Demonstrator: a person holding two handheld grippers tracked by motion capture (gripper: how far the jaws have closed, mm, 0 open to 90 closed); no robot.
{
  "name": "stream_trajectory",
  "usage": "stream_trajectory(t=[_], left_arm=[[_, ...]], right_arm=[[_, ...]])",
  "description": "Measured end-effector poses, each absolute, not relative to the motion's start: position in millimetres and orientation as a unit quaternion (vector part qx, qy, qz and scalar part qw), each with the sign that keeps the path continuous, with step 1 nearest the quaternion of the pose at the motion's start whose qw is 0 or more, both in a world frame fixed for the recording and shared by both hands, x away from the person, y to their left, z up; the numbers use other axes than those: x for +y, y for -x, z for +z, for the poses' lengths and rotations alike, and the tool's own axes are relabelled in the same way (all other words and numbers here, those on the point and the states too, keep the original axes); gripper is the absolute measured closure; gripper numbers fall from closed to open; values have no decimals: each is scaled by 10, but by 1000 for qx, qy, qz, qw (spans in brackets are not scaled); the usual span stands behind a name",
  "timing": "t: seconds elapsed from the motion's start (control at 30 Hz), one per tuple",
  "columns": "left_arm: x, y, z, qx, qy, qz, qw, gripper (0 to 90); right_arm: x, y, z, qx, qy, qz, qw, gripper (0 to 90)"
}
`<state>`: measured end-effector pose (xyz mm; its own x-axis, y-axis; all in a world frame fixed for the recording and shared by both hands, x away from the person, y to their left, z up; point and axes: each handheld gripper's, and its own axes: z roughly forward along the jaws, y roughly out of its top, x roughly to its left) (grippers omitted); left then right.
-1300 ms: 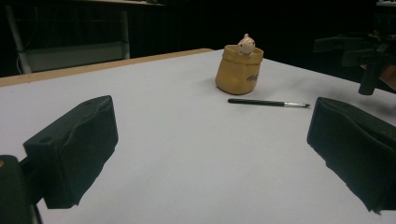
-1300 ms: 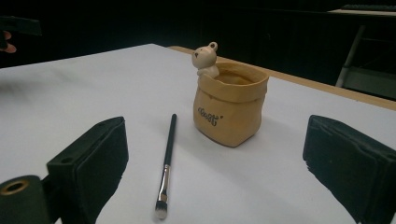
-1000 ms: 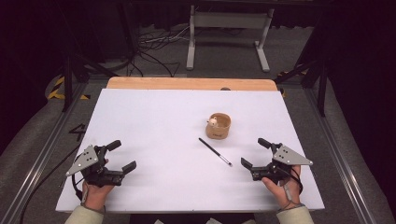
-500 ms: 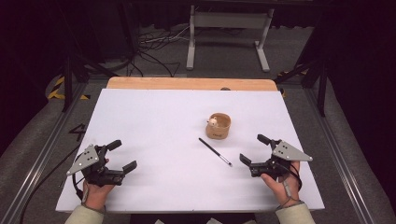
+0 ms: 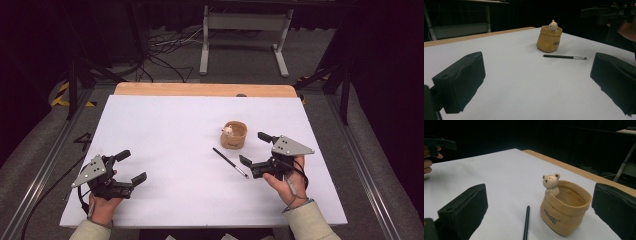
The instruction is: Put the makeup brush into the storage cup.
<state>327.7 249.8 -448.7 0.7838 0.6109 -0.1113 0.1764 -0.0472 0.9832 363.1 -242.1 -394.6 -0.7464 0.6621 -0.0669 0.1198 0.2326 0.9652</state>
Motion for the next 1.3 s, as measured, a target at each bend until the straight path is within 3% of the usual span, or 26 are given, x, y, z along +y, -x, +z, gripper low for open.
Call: stream_trajectory(t=[0.37, 0.9, 1.3], left_arm=[[2490, -3275, -4487, 280, -705, 169, 629, 4], [2497, -3248, -4489, 281, -710, 166, 624, 7], [2542, -3188, -4488, 284, -717, 170, 613, 9]], right_arm=[[-2276, -3728, -3828, 762, -253, 550, 229, 11], [-2089, -3898, -3610, 868, -258, 388, 171, 38], [-1955, -4018, -3541, 903, -271, 303, 138, 159]])
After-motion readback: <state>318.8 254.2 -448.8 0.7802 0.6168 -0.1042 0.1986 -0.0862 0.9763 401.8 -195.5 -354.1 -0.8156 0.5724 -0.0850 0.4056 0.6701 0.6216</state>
